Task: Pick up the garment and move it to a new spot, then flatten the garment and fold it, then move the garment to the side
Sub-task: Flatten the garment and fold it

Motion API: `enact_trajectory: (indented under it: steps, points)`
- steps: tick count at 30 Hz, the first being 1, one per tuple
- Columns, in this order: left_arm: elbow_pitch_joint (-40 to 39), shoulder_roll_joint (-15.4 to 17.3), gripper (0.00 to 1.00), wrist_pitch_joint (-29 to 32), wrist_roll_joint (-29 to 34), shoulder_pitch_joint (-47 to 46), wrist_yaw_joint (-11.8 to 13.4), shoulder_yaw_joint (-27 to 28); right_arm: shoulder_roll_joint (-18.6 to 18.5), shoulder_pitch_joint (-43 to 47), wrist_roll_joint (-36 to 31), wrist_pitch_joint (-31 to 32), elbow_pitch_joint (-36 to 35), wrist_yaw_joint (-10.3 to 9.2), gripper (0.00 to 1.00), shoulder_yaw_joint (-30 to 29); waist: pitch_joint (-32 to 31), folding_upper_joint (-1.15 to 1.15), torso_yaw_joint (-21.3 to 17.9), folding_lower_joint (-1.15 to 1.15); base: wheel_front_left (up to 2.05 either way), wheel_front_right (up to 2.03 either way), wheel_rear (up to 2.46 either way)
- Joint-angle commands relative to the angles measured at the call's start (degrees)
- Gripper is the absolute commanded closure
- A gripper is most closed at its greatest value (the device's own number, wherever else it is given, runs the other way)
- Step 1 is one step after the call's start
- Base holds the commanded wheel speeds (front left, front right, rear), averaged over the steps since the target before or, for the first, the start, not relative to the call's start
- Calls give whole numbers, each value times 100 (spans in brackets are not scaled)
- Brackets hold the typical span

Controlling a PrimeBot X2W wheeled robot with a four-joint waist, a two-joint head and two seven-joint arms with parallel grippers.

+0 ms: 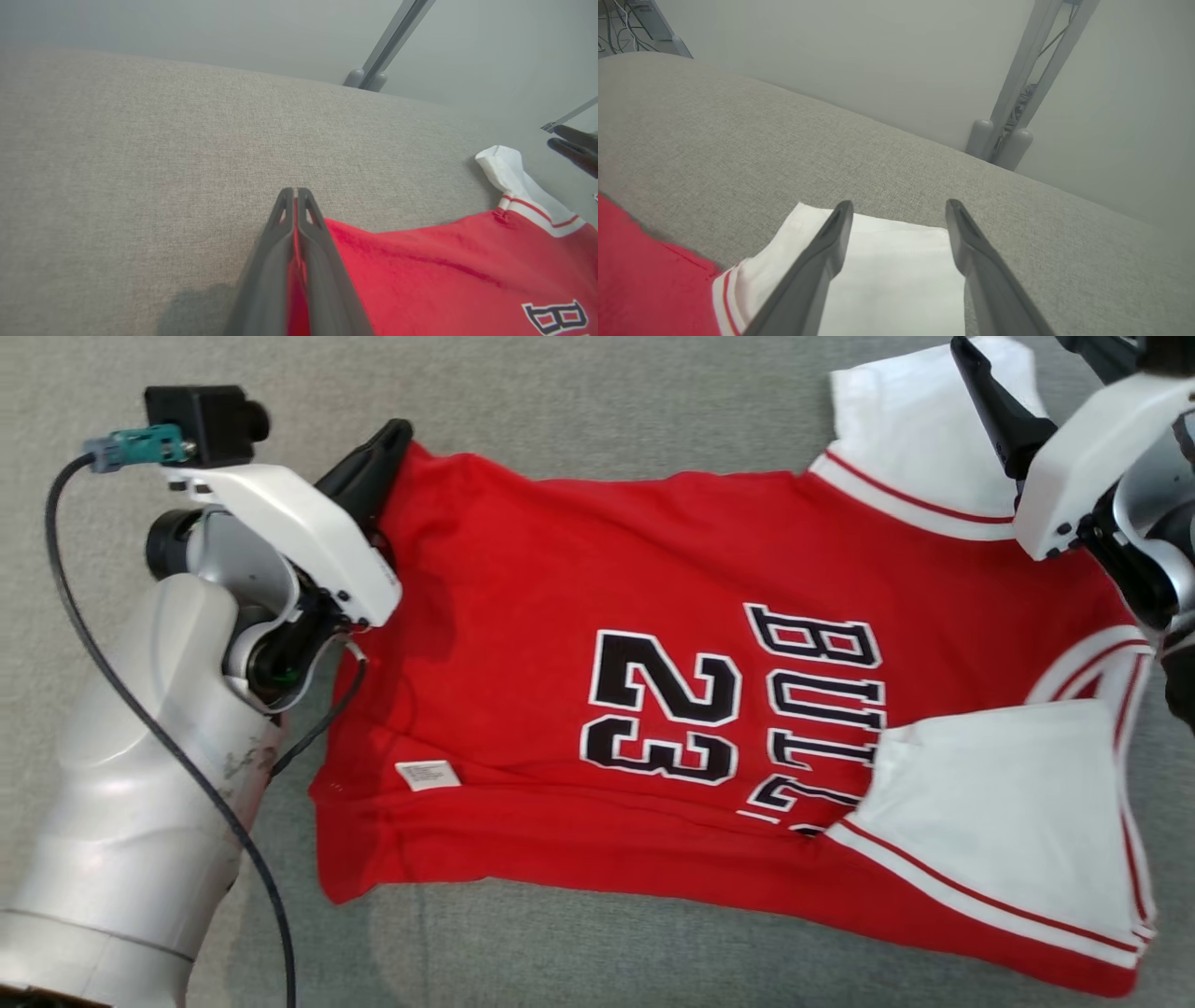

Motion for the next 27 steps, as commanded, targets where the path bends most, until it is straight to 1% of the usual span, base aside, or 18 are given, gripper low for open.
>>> enact_trajectory:
  steps: [1,6,7,10,11,12,13,17,20,25,27]
  points:
    - [4,-28,100,-47,-44,-114,0,-56,-67,-102,55,52,135,-4,0,84,167,0,204,0,0,0,0]
    - [88,-112,100,-194,-190,-256,0,-404,-207,-615,335,321,835,-4,0,794,281,0,365,0,0,0,0]
    - [124,-101,100,-258,-261,-309,0,-515,-255,-770,458,401,1026,-4,0,1022,309,0,387,0,0,0,0]
    - [182,-45,100,-342,-369,-335,0,-649,-281,-890,626,615,1355,-5,0,1307,333,0,384,0,0,0,0]
    - [200,-25,100,-371,-405,-342,0,-682,-281,-923,690,641,1417,-5,51,1368,337,0,378,0,0,0,0]
    - [222,-6,100,-402,-442,-360,0,-722,-309,-969,739,651,1454,-5,72,1434,340,0,372,0,0,0,0]
    - [236,12,100,-430,-470,-380,0,-756,-335,-1004,808,631,1494,-5,100,1476,342,0,366,0,0,0,0]
    - [268,141,100,-668,-587,-440,0,-849,-392,-1175,981,149,1473,-5,100,1534,328,0,303,0,0,0,0]
    - [250,253,100,-811,-652,-457,0,-887,-392,-1230,1031,-213,1452,-5,100,1462,263,0,248,0,0,0,0]
    - [146,448,100,-1064,-674,-448,0,-897,-357,-1093,1092,-738,1255,-5,100,1308,99,0,152,0,0,0,0]
    - [94,535,100,-1125,-676,-391,1,-876,-345,-982,1094,-844,1168,-4,100,1263,36,0,102,0,0,0,0]
